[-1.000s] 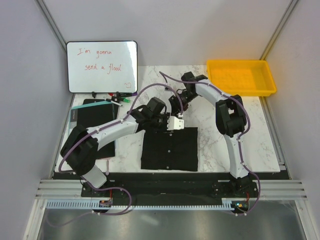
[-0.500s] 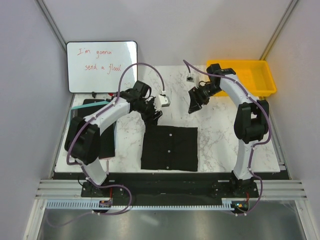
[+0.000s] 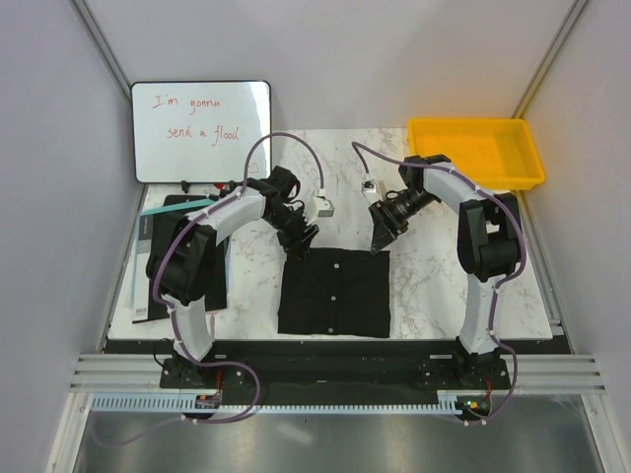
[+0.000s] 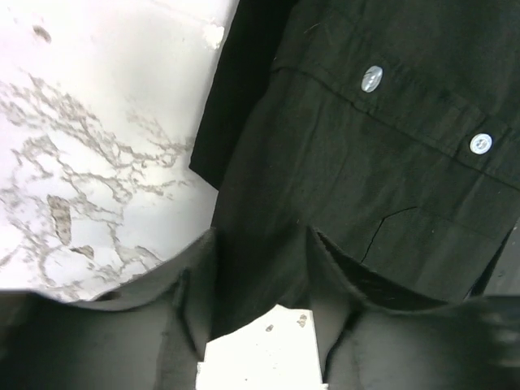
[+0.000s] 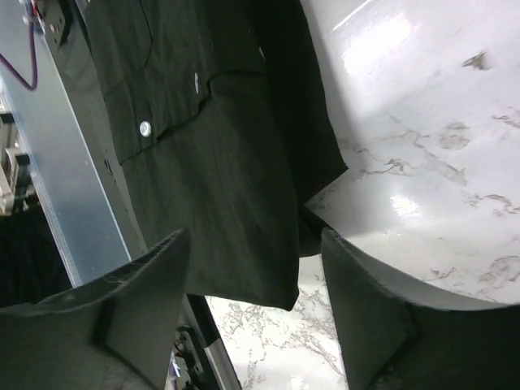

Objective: Fold and stack the long sleeve shirts
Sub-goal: Fold the shirt

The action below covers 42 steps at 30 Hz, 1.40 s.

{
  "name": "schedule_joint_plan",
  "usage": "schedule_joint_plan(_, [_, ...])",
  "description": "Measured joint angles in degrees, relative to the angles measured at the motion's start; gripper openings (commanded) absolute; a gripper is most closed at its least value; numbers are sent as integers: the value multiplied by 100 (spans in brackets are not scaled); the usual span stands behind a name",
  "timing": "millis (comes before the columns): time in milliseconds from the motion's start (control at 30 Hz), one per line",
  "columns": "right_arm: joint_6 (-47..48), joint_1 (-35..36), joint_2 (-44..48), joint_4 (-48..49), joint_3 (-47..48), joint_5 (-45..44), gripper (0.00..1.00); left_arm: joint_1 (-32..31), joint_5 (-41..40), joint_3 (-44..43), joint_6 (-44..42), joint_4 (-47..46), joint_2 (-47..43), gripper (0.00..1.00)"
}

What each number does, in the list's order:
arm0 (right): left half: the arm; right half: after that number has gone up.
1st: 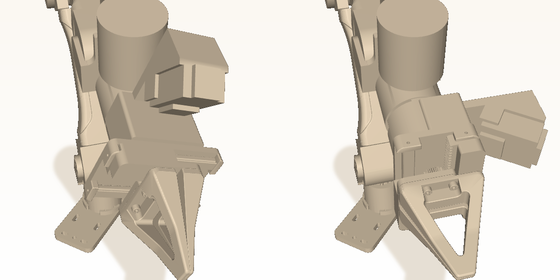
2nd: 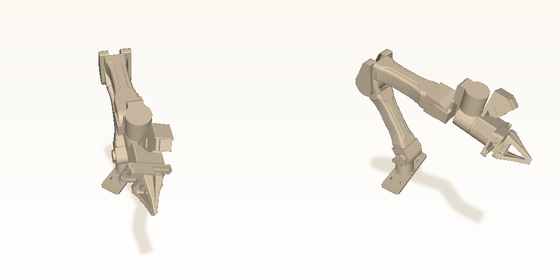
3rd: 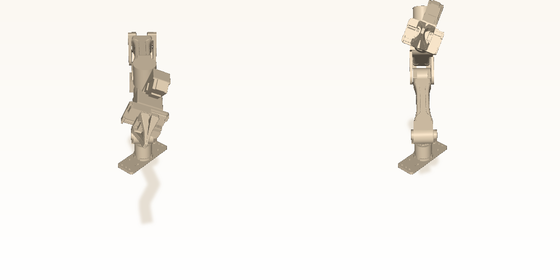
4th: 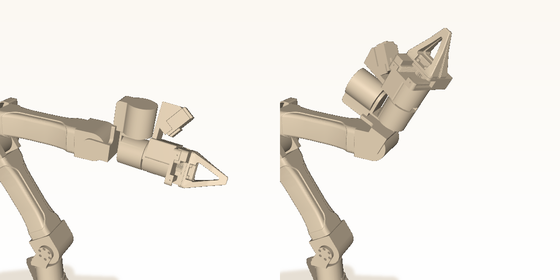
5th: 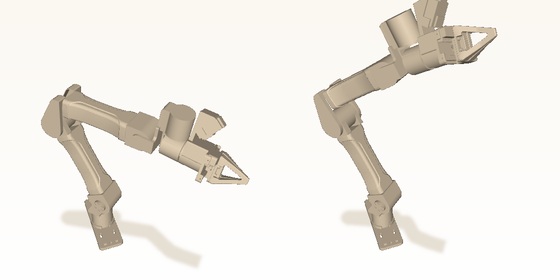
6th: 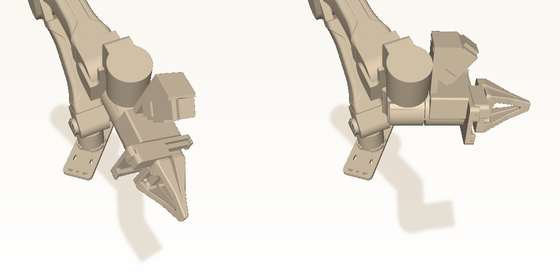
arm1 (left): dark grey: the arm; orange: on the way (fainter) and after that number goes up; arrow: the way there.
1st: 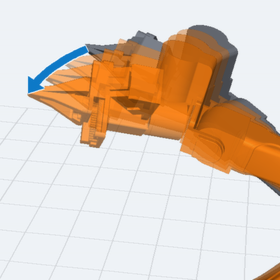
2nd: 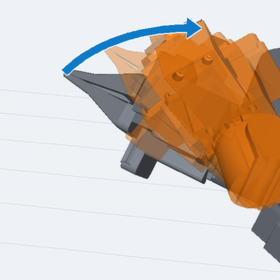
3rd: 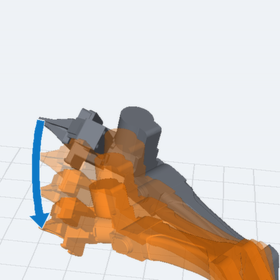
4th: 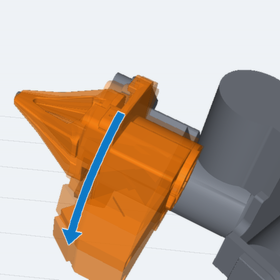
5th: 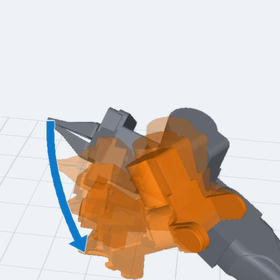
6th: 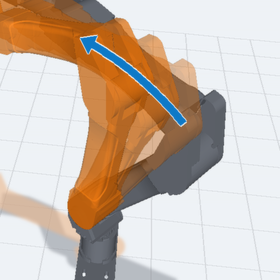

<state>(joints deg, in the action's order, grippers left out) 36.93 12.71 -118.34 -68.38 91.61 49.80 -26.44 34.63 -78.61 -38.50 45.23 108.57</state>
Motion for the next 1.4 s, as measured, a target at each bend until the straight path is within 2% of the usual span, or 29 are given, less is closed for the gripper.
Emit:
schedule_joint_plan(67, [83, 37, -42, -44, -55, -15, 62, 37, 2, -4, 24, 35, 33, 35])
schedule_joint_plan(133, [149, 105, -66, -85, -74, -22, 63, 61, 4, -22, 35, 74, 35, 36])
schedule_joint_plan(233, [302, 254, -70, -229, -81, -39, 57, 72, 4, -44, 31, 136, 35, 39])
schedule_joint_plan(267, [350, 293, -70, -264, -85, -42, 50, 79, 4, -44, 31, 166, 35, 38])
schedule_joint_plan(333, [417, 361, -70, -315, -85, -61, 40, 87, 4, -44, 33, 223, 35, 28])
schedule_joint_plan(367, [446, 382, -70, -334, -85, -68, 29, 90, 4, -42, 31, 258, 35, 24])
schedule_joint_plan(433, [492, 396, -70, -352, -85, -83, 15, 105, 9, -39, 33, 282, 35, 15])
schedule_joint_plan(467, [501, 393, -70, -361, -83, -87, 5, 114, 20, -39, 33, 297, 35, 11])
schedule_joint_plan(500, [501, 396, -70, -369, -81, -87, 1, 125, 42, -39, 33, 315, 35, 5])
schedule_joint_plan(567, [483, 400, -70, -385, -59, -83, 0, 151, 70, -48, 37, 391, 33, 2])
schedule_joint_plan(1000, [210, 678, -297, -293, 498, -153, 0, 557, 197, -142, -39, 1062, -315, 2])
schedule_joint_plan(1233, [-348, 728, -890, 339, 645, -249, 0, 935, 184, -149, -85, 892, 361, 4])
schedule_joint_plan(1400, [-824, 776, -977, 841, 638, -595, 0, 992, 85, -162, 20, 542, 780, 5])
